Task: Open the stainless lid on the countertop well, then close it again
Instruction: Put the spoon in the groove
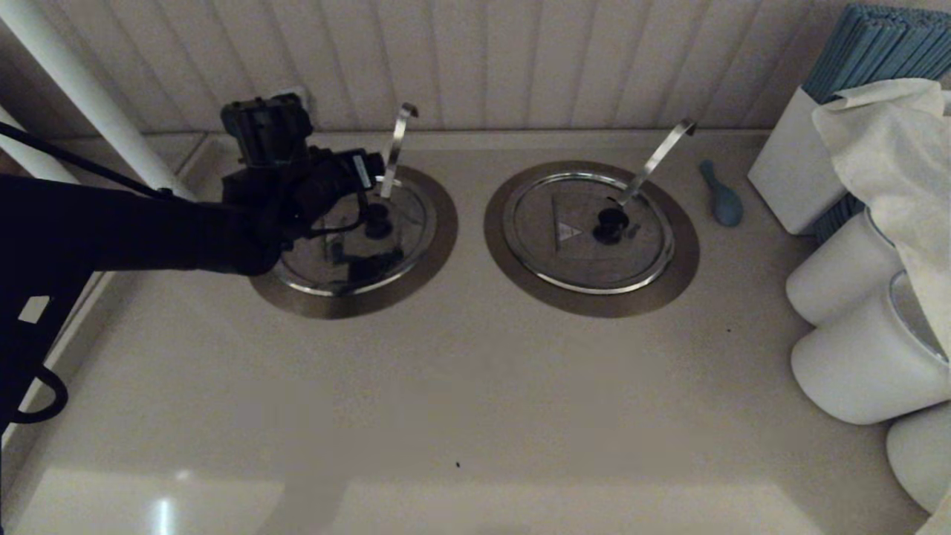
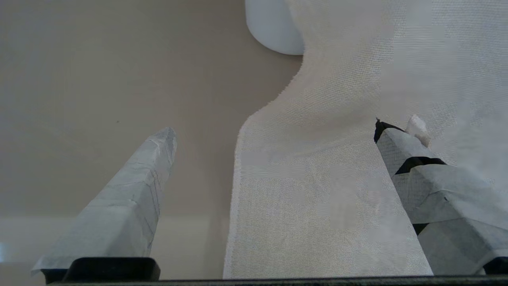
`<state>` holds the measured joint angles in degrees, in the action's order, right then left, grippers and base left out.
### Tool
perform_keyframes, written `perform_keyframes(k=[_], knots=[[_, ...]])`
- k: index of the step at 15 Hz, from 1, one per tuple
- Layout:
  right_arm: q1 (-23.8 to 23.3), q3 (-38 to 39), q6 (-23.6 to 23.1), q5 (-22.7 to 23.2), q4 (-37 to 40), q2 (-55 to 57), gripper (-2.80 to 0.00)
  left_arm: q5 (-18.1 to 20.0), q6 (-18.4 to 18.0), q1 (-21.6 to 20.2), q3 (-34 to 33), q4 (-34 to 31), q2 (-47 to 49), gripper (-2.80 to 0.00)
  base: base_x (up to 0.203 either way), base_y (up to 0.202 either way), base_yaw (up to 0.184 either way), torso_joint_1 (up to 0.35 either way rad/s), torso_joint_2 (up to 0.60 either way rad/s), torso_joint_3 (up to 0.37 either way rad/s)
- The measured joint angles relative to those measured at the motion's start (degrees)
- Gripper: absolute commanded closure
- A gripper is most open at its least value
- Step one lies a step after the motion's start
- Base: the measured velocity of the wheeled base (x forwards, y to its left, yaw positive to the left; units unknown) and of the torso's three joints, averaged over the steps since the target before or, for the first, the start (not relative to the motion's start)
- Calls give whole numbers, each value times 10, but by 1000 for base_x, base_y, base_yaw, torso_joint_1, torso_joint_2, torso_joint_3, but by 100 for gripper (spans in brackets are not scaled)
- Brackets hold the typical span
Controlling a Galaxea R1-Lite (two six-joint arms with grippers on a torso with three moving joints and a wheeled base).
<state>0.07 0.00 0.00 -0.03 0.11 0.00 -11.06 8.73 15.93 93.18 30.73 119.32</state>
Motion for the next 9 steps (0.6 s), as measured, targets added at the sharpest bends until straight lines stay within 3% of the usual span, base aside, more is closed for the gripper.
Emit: perform_keyframes(k=[9], knots=[[0, 0, 0, 0, 0, 0, -280, 1, 18, 27, -2, 2, 13, -280, 0, 0, 0, 0, 0, 0]])
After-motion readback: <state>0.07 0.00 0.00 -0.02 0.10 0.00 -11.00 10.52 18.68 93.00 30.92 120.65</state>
